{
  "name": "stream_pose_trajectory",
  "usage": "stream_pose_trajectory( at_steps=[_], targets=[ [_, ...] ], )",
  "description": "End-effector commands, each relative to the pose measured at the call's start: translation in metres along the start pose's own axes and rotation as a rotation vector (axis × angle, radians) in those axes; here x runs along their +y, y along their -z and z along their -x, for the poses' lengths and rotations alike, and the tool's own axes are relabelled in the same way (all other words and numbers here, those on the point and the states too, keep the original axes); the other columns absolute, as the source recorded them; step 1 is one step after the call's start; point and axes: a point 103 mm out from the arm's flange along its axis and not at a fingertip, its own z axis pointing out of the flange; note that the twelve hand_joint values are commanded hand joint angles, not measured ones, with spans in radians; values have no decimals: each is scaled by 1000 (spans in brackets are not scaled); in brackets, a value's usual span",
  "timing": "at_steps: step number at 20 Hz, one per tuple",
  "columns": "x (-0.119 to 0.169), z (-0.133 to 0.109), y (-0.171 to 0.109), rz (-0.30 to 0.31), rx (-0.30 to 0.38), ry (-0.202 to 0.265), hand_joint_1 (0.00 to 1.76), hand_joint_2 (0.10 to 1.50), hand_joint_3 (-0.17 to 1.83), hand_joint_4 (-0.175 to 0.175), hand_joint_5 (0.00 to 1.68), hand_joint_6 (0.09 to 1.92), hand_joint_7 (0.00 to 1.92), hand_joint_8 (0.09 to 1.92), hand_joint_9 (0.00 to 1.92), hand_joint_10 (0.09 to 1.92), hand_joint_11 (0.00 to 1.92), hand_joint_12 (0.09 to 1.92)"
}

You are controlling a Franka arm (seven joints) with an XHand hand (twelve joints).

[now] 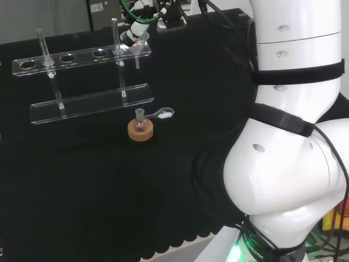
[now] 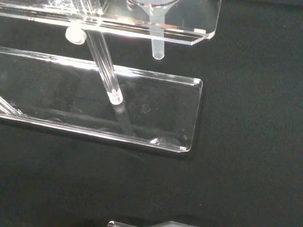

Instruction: Pick up the funnel from the transparent funnel stand.

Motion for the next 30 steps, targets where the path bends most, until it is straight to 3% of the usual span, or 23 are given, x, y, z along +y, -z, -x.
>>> stream_pose_trajectory(
  at_steps=[1, 13, 23, 30],
  targets=[
    [6, 0, -4, -9, -7, 5, 548, 813, 195, -34, 105, 87, 0, 466, 150, 791, 36, 1452],
    [15, -2, -9, -33, -23, 6, 553, 804, 210, -25, 44, 87, 0, 249, 119, 809, 62, 1448],
    [17, -7, -10, -49, -124, -17, 583, 779, 209, -22, 39, 87, 0, 266, 115, 816, 90, 1438],
    [16, -6, -9, -50, -160, -33, 612, 764, 223, -27, 77, 87, 0, 350, 140, 823, 82, 1439]
  ],
)
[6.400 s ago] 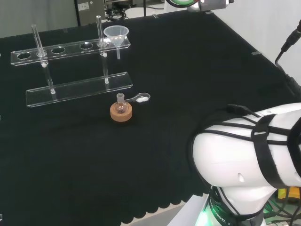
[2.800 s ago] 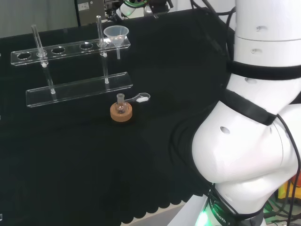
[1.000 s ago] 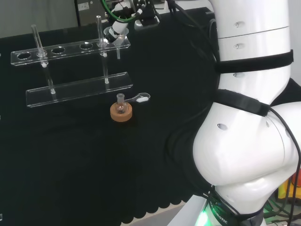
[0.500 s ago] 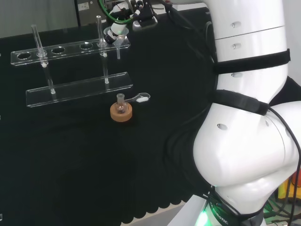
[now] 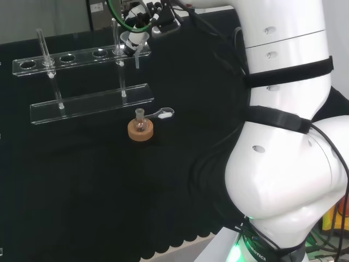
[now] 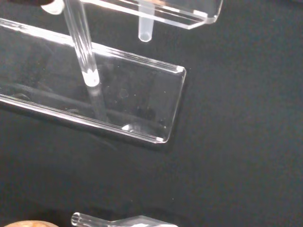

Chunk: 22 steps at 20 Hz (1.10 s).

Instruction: Pick up the funnel from the transparent funnel stand.

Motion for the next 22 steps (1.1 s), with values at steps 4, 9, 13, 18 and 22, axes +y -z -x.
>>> stream_pose_trajectory(
  at_steps=[4, 9, 13, 18, 22],
  targets=[
    [-2, 2, 1, -2, -25, -8, 632, 756, 239, -31, 100, 87, 0, 410, 178, 802, 81, 1439],
    [-2, -2, 2, 1, -35, -9, 653, 743, 275, -36, 130, 87, 2, 527, 316, 751, 77, 1438],
    [0, 2, 2, -7, -37, -6, 673, 736, 310, -41, 153, 87, 83, 675, 445, 728, 77, 1438],
    [2, 0, 5, -4, -54, -8, 687, 738, 322, -43, 179, 87, 169, 724, 482, 731, 75, 1437],
    [1, -1, 9, -2, -70, -17, 701, 738, 331, -43, 249, 87, 232, 753, 493, 731, 72, 1435]
  ],
)
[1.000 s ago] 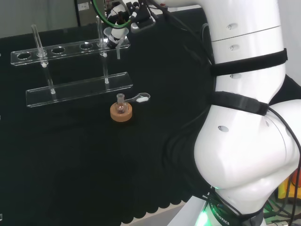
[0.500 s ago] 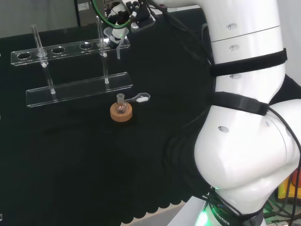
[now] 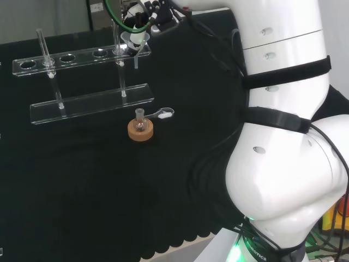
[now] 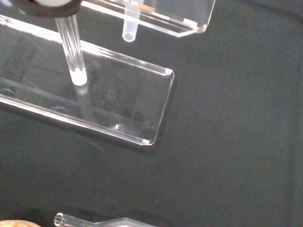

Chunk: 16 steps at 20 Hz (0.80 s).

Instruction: Pick up the funnel from the transparent funnel stand.

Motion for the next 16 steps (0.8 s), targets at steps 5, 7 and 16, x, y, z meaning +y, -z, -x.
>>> stream_pose_trajectory(
  at_steps=[5, 7, 16],
  targets=[
    [-4, 2, 7, 8, -22, -19, 731, 738, 345, -37, 516, 147, 335, 798, 539, 736, 72, 1426],
    [-5, 3, 8, 19, -28, -23, 739, 731, 367, -36, 576, 232, 362, 809, 569, 714, 79, 1413],
    [-22, 9, 31, 79, -51, -35, 757, 707, 430, -40, 483, 512, 379, 835, 596, 713, 96, 1400]
  ],
)
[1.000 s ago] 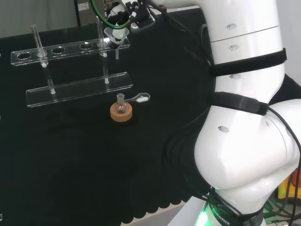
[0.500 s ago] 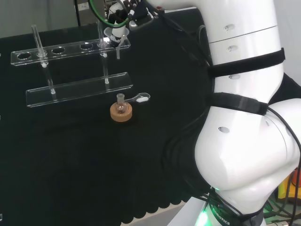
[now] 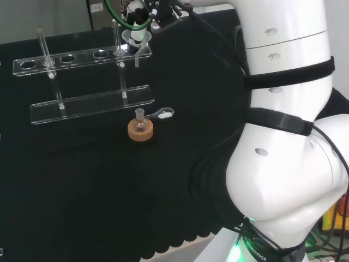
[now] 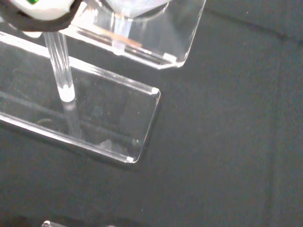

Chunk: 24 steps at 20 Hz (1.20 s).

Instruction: Pick up the funnel from the transparent funnel stand.

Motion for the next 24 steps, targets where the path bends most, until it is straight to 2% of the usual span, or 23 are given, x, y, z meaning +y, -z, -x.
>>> stream_pose_trajectory(
  at_steps=[1, 8, 15, 24],
  targets=[
    [-12, 5, 20, 44, -15, -9, 758, 707, 431, -41, 481, 516, 379, 836, 597, 714, 96, 1400],
    [-39, 10, 47, 62, -43, -35, 761, 704, 438, -40, 469, 529, 362, 834, 597, 717, 97, 1400],
    [-78, 12, 69, 81, -55, -59, 761, 703, 443, -42, 453, 531, 332, 827, 622, 727, 98, 1400],
    [-132, 10, 79, 102, -72, -81, 762, 700, 451, -42, 442, 533, 328, 831, 655, 726, 96, 1403]
  ],
)
